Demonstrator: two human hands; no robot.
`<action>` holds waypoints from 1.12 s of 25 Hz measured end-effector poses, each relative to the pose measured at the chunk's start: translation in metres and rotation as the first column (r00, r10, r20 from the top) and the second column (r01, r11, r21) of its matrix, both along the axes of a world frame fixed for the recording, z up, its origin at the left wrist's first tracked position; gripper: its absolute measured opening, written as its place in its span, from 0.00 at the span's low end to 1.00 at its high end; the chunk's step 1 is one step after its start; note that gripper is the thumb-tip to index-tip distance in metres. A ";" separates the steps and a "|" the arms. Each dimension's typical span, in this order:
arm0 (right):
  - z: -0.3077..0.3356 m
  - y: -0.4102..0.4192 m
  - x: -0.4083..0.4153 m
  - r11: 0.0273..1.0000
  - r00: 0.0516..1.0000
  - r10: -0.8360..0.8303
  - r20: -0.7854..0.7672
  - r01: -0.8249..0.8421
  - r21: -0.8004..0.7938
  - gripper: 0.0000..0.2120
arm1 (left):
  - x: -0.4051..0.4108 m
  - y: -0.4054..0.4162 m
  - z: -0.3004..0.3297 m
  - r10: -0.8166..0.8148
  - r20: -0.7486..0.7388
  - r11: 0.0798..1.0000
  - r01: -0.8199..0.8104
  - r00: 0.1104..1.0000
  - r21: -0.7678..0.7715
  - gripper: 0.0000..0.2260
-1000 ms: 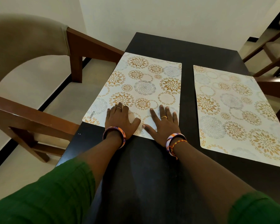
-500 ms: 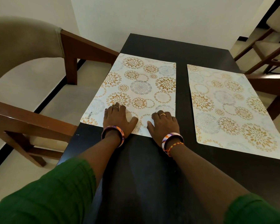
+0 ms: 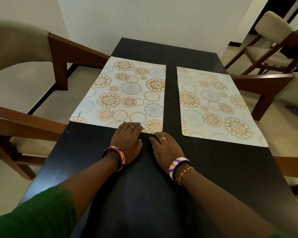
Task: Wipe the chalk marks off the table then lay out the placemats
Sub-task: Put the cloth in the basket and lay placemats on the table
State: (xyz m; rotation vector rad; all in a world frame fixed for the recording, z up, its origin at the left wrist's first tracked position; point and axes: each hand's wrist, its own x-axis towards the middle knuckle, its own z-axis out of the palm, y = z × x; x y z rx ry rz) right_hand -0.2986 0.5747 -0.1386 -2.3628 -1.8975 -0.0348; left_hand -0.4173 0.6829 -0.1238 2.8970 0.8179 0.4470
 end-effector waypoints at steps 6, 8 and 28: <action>0.012 -0.097 0.000 0.999 0.975 -0.028 -0.219 0.021 -0.034 0.23 | 0.014 -0.121 0.007 -0.115 -0.124 0.962 0.079 0.986 -0.260 0.22; 0.016 -0.137 0.003 0.999 0.970 -0.030 -0.241 0.020 -0.043 0.24 | 0.017 -0.165 0.008 -0.092 -0.126 0.955 0.052 0.988 -0.292 0.22; 0.016 -0.377 0.097 0.995 0.921 -0.064 -0.384 0.031 -0.092 0.23 | 0.130 -0.380 -0.001 0.080 -0.144 0.969 -0.111 0.986 -0.221 0.19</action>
